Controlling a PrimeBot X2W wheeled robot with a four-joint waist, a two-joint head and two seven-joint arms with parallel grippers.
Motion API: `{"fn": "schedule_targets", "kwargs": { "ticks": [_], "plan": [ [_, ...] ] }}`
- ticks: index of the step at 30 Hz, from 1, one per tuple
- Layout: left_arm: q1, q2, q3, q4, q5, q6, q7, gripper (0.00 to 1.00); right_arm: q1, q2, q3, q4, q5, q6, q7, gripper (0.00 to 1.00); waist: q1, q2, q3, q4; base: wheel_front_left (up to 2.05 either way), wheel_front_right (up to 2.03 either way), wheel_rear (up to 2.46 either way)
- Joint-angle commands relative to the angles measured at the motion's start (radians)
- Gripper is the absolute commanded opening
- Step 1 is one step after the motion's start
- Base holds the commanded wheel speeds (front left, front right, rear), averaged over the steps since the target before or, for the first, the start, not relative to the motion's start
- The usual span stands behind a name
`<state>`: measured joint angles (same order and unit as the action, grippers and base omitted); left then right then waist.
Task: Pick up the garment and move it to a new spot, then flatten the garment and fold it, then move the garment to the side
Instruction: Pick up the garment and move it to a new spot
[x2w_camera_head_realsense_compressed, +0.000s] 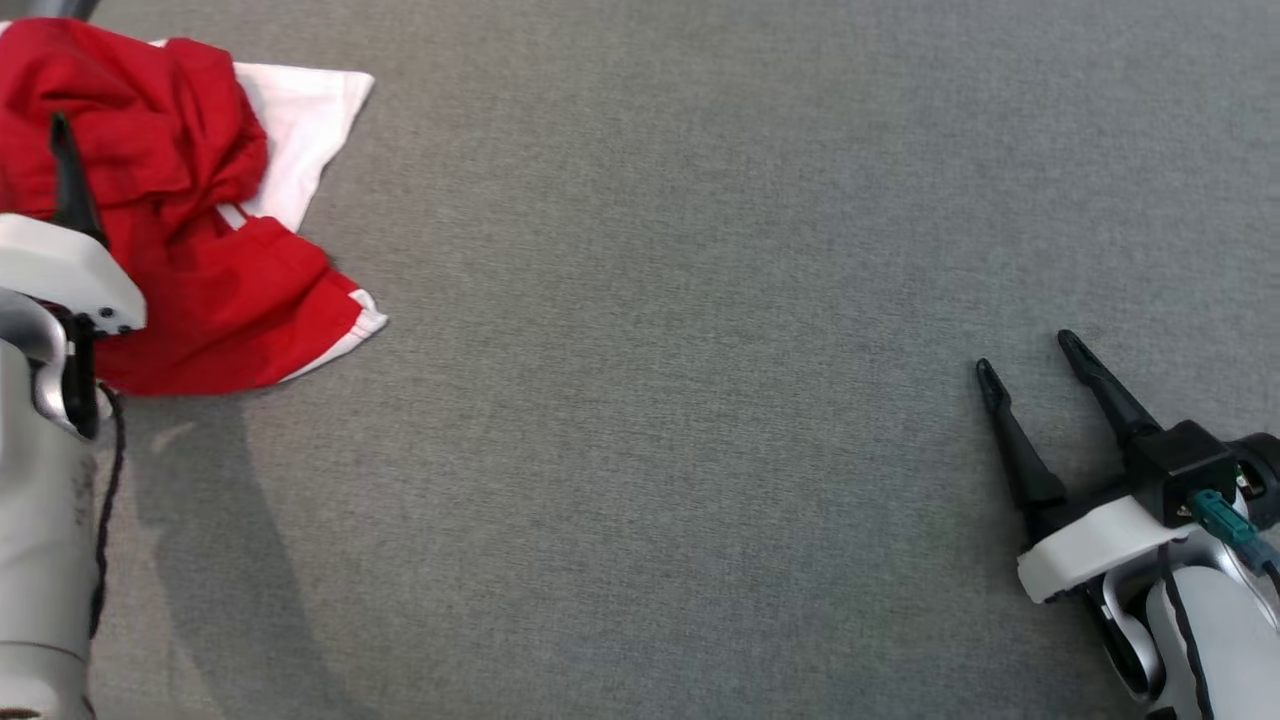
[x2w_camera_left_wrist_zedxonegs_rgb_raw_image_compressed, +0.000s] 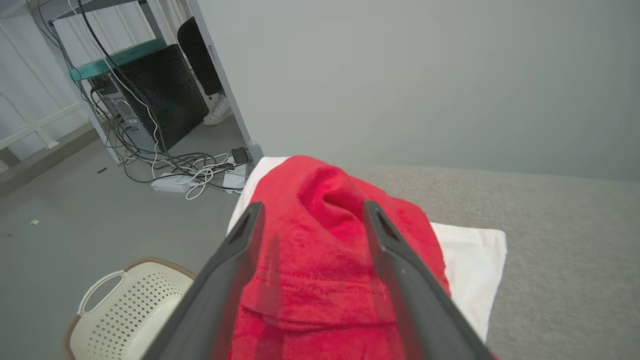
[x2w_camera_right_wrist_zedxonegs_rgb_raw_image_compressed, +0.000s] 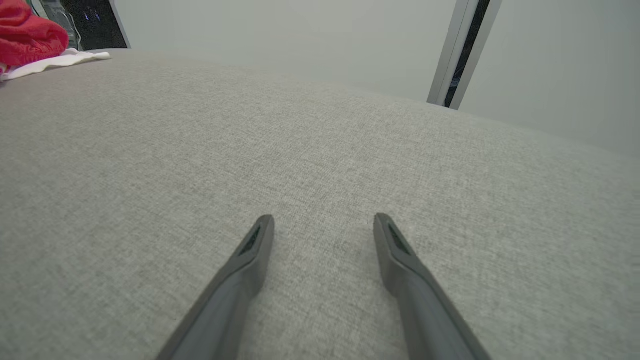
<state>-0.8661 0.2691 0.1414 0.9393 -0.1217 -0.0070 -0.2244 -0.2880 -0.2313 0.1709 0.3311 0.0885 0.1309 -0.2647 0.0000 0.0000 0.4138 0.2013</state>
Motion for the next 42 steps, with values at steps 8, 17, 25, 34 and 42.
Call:
{"fn": "schedule_targets", "kwargs": {
  "ticks": [8,17,25,34,42],
  "plan": [
    [-0.169,0.092,-0.022,0.171,0.051,0.122,0.143,1.00,-0.001,-0.025,-0.021,0.039,0.016,-0.001,0.005,1.00,0.0000,0.0000,0.101,-0.094,0.00,0.00,0.00],
    [-0.216,0.101,-0.026,0.220,0.036,0.116,0.084,0.00,-0.007,0.009,-0.050,0.034,0.023,-0.002,0.007,1.00,0.0000,0.0000,0.093,-0.125,0.00,0.00,0.00],
    [-0.289,0.028,-0.060,0.204,0.016,0.035,-0.014,0.00,0.000,0.056,-0.076,0.020,0.016,0.000,0.002,1.00,0.0000,0.0000,0.019,-0.136,0.00,0.00,0.00],
    [-0.263,-0.186,-0.140,0.156,0.009,-0.001,-0.041,0.00,0.026,0.105,-0.085,0.038,-0.001,0.000,0.000,1.00,0.0000,0.0000,-0.080,-0.173,0.00,0.00,0.00],
    [-0.133,-0.218,-0.404,0.044,-0.190,-0.081,-0.042,0.00,0.039,0.138,-0.049,0.062,0.012,0.000,0.000,1.00,0.0000,0.0000,-0.145,-0.256,0.00,0.00,0.00]
  ]
}}
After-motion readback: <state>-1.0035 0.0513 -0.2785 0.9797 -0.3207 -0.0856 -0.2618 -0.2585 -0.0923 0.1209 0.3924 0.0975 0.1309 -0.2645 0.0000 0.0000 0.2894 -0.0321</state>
